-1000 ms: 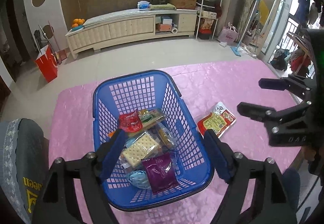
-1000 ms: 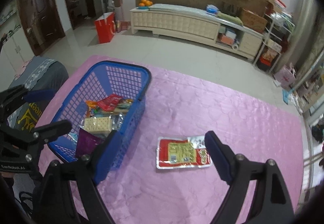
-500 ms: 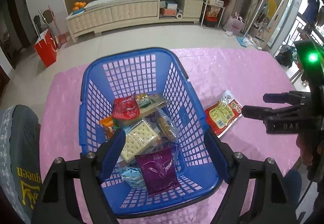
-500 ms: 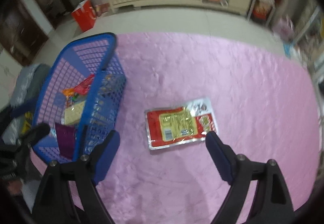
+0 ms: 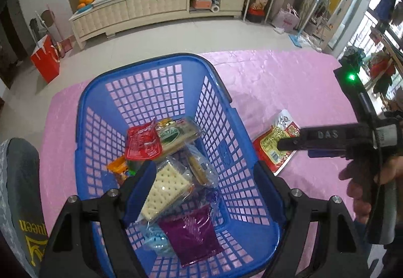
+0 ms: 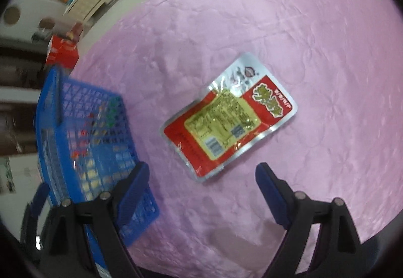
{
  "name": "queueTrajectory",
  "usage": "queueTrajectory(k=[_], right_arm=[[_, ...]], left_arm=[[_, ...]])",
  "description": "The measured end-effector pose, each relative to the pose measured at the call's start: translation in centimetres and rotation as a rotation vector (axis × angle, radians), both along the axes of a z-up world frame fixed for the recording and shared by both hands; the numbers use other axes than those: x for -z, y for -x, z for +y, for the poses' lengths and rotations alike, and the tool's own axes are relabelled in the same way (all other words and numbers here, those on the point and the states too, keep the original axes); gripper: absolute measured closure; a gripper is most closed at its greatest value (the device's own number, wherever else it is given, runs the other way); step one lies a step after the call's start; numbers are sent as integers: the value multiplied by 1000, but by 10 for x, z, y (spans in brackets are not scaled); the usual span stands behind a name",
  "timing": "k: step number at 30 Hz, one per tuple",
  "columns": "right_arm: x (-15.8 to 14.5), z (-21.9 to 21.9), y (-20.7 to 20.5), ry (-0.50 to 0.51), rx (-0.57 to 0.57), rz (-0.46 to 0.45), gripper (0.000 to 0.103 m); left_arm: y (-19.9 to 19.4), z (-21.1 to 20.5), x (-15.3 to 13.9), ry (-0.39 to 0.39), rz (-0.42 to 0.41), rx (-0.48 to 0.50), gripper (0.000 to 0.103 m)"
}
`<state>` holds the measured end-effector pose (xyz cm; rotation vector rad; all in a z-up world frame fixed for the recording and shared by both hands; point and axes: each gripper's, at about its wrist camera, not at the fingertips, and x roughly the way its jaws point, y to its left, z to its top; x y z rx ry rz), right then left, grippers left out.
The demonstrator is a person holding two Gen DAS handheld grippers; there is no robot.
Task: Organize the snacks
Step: 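Move the right tool toward the silver-red spicy snack packet on the table, then grasp the silver-red spicy snack packet with the right tool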
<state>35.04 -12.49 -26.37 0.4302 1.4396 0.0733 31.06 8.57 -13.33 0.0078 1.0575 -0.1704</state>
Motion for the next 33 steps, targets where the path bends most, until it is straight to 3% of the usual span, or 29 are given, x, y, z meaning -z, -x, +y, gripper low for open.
queueTrajectory(k=[7,15,22,24,26,28,31,32,33], right_arm=[[16,6,-17,19,56,29,14],[27,12,-34,63,68,17,14],[27,38,-38,169,-44,-5,17],[24,39,-33,166,-58,-20,27],[21,35,-29,177,-78,-40,52],[21,30,-26,159,-103,-39,71],[21,29,-19,180,-155,-75,77],[21,29,-14,184,-174,-91,85],[20,33,-11,151,-196,-91,102]], left_arm=[[-19,-7,7,-18,18,55,25],[-25,5,9,-8,4,17,25],[-20,8,14,9,2,23,25],[-17,8,15,8,1,23,25],[-15,9,17,18,5,18,25],[-13,10,18,25,8,12,25],[-11,11,18,34,11,4,25],[-10,11,18,33,12,3,25],[-9,10,16,30,13,3,25]])
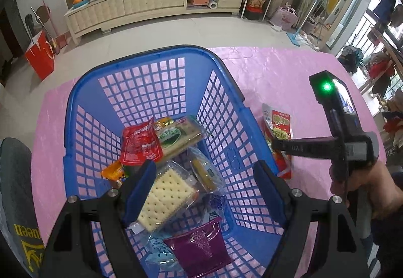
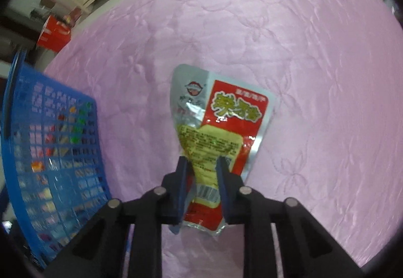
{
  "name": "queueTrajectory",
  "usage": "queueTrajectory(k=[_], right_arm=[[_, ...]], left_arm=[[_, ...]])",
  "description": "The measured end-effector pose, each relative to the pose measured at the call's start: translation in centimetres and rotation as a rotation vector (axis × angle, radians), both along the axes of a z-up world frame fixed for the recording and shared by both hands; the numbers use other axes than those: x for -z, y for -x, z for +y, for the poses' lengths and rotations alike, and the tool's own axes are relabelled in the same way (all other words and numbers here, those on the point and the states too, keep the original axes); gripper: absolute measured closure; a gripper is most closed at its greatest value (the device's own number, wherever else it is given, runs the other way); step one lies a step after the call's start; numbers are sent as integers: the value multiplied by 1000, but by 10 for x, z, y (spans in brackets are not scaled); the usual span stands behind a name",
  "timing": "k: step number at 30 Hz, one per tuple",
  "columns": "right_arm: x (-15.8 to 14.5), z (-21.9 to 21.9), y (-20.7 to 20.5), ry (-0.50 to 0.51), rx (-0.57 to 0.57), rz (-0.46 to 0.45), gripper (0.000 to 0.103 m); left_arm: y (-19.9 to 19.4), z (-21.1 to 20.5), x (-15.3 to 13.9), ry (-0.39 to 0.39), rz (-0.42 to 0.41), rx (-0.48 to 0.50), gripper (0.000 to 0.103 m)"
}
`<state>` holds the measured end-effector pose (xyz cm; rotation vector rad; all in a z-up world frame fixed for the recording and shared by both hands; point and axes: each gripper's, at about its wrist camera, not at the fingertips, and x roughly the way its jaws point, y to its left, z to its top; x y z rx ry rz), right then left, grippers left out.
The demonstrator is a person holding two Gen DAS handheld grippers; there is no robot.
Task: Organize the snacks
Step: 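Grasp the silver-red spicy snack packet with the right tool, then carry the spicy snack packet over the basket with the right tool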
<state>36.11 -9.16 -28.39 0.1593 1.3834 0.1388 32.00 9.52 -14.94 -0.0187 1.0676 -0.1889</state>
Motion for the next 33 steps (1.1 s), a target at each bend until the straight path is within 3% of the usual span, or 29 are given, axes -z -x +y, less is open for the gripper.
queueTrajectory(k=[4,9,20,33], right_arm=[[-1,10,13,43,-47,-31,102],[-10,1,29,23,-54,-54,102],[-93,-17,91,-74,-111,-183,102],[-188,15,152,-123,-225,-350,102]], left_arm=[[7,2,-5,-10,-9,3,25],[17,7,-13,-2,-22,-7,25],[52,7,-42,4,-61,-27,25],[110,19,-106,10,-193,-51,25]])
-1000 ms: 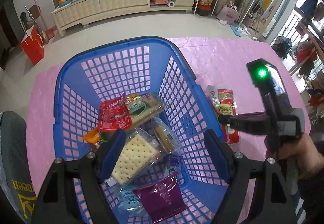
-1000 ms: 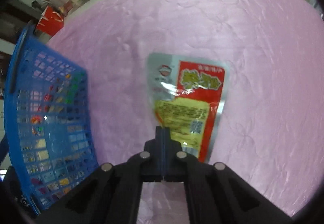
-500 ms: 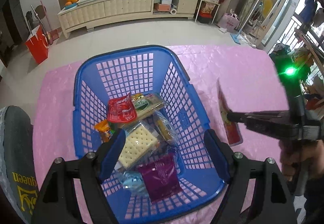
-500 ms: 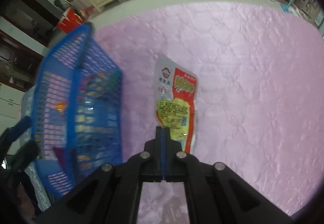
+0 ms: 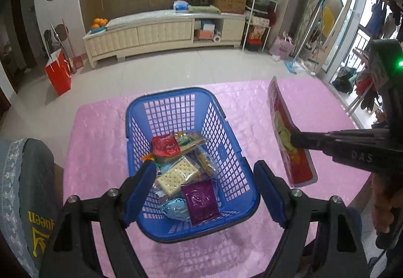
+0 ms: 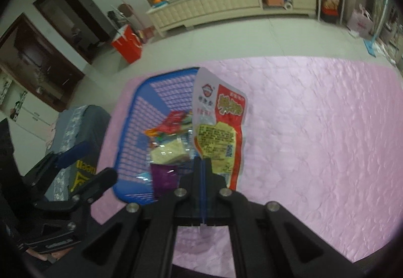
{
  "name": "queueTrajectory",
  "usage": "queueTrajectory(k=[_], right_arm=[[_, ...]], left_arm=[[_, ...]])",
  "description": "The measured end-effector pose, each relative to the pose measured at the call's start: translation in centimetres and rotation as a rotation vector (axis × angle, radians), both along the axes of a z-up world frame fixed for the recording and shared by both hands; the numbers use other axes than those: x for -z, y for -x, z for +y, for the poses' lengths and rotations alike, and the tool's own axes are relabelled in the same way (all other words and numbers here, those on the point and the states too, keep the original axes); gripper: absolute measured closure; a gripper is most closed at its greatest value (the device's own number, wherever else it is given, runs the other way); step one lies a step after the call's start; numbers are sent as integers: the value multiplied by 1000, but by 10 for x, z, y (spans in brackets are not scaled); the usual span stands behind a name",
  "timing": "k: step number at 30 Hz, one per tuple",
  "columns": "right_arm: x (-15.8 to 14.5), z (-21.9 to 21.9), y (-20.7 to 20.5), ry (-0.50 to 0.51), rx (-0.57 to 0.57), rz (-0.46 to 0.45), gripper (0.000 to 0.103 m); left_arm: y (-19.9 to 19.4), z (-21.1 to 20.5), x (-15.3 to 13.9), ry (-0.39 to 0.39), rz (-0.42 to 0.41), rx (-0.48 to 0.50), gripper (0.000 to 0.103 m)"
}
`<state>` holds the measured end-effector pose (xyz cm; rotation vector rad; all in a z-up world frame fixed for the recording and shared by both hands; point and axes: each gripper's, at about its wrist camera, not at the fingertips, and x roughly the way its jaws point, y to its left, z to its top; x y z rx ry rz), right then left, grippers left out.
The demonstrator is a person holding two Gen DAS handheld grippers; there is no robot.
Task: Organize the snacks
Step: 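Carry the spicy snack packet over the basket with the right tool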
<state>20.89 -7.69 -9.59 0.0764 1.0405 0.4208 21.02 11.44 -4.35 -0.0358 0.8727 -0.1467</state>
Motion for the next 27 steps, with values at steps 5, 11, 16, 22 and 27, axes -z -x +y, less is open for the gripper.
queueTrajectory(k=[5,11,16,22,27], right_arm=[[-13,39,3,9,-46,-44,102],[-15,68,4,30,-96,-65,102],[-7,85,0,45,-126,-60,102],[17,103,-22,86,-153,-29,102],[37,114,-41,118,-162,-6,102]], left_arm=[[17,7,-10,3,-29,-7,25],[27,24,-12,-5,-49,-28,25],[21,41,-4,0,-32,-55,25],[10,58,12,8,-9,-78,25],[-2,70,29,24,16,-98,25]])
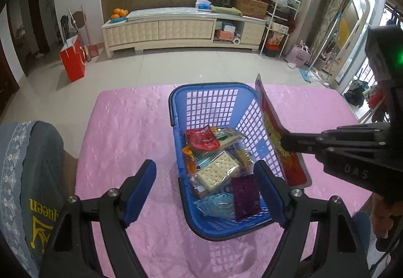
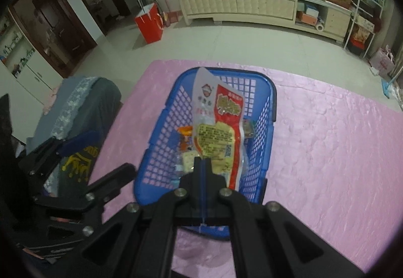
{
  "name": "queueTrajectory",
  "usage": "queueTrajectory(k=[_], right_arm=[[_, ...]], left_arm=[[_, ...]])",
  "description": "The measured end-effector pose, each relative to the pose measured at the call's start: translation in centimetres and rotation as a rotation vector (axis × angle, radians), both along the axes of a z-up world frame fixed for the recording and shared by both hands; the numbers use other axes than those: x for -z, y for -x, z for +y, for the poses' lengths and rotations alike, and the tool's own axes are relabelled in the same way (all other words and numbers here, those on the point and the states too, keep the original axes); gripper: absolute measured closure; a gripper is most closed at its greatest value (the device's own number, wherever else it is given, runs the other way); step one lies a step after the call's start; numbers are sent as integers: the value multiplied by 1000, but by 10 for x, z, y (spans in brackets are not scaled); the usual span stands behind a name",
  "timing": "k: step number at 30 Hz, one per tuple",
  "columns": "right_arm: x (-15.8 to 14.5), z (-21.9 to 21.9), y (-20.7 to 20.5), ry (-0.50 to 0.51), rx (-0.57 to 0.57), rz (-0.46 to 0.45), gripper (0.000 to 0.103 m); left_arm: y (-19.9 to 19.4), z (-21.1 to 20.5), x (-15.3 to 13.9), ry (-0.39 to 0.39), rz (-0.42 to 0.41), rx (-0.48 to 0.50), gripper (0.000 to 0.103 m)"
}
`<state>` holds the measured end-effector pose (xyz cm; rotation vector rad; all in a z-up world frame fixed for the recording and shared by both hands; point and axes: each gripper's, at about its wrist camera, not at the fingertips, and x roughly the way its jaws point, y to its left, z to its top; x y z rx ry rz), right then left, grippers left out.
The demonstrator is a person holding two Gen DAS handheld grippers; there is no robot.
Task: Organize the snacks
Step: 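Carry the spicy snack packet over the basket with the right tool, then open the right tool to drop the spicy snack packet into the basket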
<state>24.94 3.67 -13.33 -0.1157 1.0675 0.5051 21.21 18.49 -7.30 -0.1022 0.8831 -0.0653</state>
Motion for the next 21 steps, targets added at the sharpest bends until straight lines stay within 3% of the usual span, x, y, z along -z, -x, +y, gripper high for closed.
queueTrajectory(k=[9,14,21], right_arm=[[31,0,-11,28,12,90,102],[33,-8,-6,78,26,84,100],[25,-24,9,72,26,55,95]], left_arm=[[-13,9,20,21,32,-21,25],[-9,5,17,14,18,-21,25],[6,-11,9,2,-4,-11,25]])
